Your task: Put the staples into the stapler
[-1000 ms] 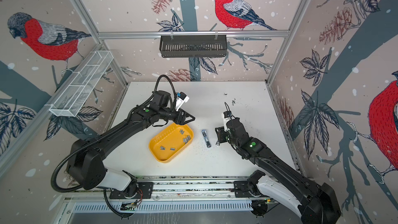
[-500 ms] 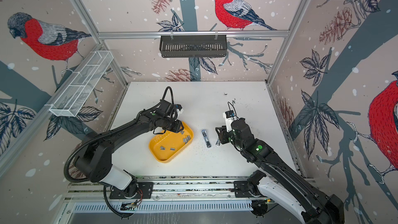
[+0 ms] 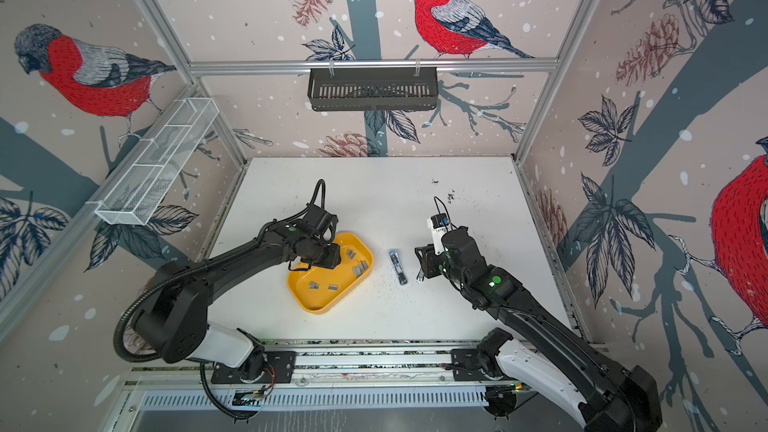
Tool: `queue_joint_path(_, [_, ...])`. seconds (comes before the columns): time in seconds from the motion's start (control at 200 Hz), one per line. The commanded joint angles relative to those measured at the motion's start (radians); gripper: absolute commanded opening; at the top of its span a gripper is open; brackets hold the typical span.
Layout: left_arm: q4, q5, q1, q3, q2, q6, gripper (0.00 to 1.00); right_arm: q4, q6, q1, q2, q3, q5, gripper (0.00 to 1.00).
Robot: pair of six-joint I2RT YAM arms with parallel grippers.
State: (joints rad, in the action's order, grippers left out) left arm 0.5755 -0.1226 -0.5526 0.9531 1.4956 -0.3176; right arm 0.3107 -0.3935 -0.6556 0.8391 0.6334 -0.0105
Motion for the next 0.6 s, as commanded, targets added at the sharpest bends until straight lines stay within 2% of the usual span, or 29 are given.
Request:
queue_joint_path(0.0, [-0.042, -0.012, -0.001, 0.014, 0.026, -0.014, 0.38, -0.033, -0.005, 0.001, -0.001, -0.001, 0.03, 0.42])
queue_joint_path(0.08, [-0.085, -0.029, 0.0, 0.028, 0.062, -0.027, 0.36, -0.036, -0.011, 0.0, 0.007, -0.001, 0.028, 0.42])
queue_joint_path(0.205, [-0.121, 0.02, -0.001, 0.039, 0.102, -0.05, 0.32, -0.041, -0.022, -0.001, -0.004, -0.007, 0.022, 0.42])
queue_joint_path(0.33, [-0.161, 0.0, 0.0, 0.073, 0.143, -0.054, 0.3, -0.043, -0.026, 0.0, -0.024, -0.018, 0.033, 0.42])
queue_joint_path(0.485, [-0.186, -0.003, -0.003, 0.099, 0.207, -0.057, 0.21, -0.03, -0.033, 0.001, -0.017, -0.018, 0.06, 0.4])
queue_joint_path(0.59, [-0.181, 0.01, -0.005, 0.111, 0.23, -0.054, 0.18, -0.031, -0.036, 0.001, -0.011, -0.023, 0.057, 0.4])
